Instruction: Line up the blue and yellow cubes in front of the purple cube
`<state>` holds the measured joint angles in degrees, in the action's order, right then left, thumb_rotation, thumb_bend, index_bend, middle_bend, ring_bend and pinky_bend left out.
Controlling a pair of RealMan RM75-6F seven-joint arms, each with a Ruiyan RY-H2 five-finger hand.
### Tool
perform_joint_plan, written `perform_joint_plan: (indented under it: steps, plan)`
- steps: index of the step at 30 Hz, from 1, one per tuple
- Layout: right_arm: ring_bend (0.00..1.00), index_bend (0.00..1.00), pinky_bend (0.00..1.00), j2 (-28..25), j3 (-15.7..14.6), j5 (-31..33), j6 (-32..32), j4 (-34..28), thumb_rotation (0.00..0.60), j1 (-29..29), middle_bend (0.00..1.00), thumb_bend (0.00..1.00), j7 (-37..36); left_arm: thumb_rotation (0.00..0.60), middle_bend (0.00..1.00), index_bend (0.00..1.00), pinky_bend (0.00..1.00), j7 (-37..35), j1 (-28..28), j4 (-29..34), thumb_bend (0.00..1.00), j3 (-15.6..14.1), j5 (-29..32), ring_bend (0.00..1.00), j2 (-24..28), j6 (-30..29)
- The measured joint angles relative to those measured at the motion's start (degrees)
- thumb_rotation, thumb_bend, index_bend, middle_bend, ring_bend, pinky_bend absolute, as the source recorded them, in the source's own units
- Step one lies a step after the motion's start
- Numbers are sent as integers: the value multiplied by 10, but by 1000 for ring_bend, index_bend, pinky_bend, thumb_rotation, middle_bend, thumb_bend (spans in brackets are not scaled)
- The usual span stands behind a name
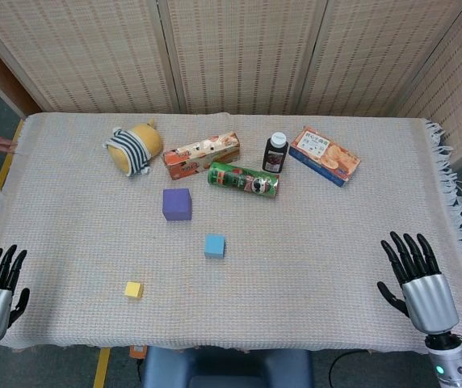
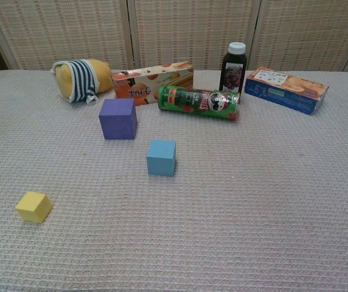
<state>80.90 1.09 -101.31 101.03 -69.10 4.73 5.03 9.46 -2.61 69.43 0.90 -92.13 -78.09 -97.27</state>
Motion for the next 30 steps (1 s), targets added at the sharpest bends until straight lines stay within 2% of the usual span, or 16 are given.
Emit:
perform_joint_plan:
  steps: [6,8,10,12,14,15,16,17,20,22,27,30]
  plan:
    - [0,0,0,-8,-3,1,-4,-14,544,-2,0,0,3,600,0,0,5,-17,-3,13,419,-9,-14,0,5,7]
    - [0,0,0,-10,-3,0,-2,-18,545,-3,0,0,1,600,2,0,90,-38,-9,27,418,-15,-29,0,10,11]
    - [0,0,0,-13,-3,0,-1,-22,544,-3,0,0,0,600,75,0,314,-58,-22,52,411,-22,-52,32,18,20]
    - [0,0,0,-15,-3,1,-3,-25,544,-3,0,0,-3,600,206,0,496,-70,-39,77,406,-26,-69,150,27,37]
    - [0,0,0,-17,-4,1,-7,-29,544,-2,0,0,-7,600,439,0,727,-84,-64,110,405,-27,-78,414,37,70]
    - [0,0,0,-18,-4,1,-9,-31,545,-1,0,0,-8,600,526,0,801,-91,-77,126,403,-27,-79,512,42,88]
    - [0,0,0,-19,-4,1,-11,-32,544,-1,0,0,-8,600,676,0,912,-102,-94,147,401,-25,-79,670,47,115]
    - [0,0,0,-19,-4,2,-13,-32,543,0,0,0,-8,600,771,0,969,-111,-107,163,399,-23,-76,763,51,137]
    - [0,0,0,-21,-3,10,-22,-35,544,1,0,0,-9,600,953,2,1000,-134,-155,214,397,-10,-57,935,59,221]
    - [0,0,0,-22,-1,17,-28,-35,544,1,0,0,-11,600,1000,37,1000,-140,-190,246,397,4,-31,997,58,281]
    - [0,0,0,-26,3,28,-37,-36,544,3,0,0,-20,600,1000,80,1000,-116,-253,290,390,41,68,1000,27,376]
    - [0,0,0,-30,3,32,-40,-36,543,2,0,0,-26,600,1000,82,1000,-65,-286,297,387,61,134,1000,-7,409]
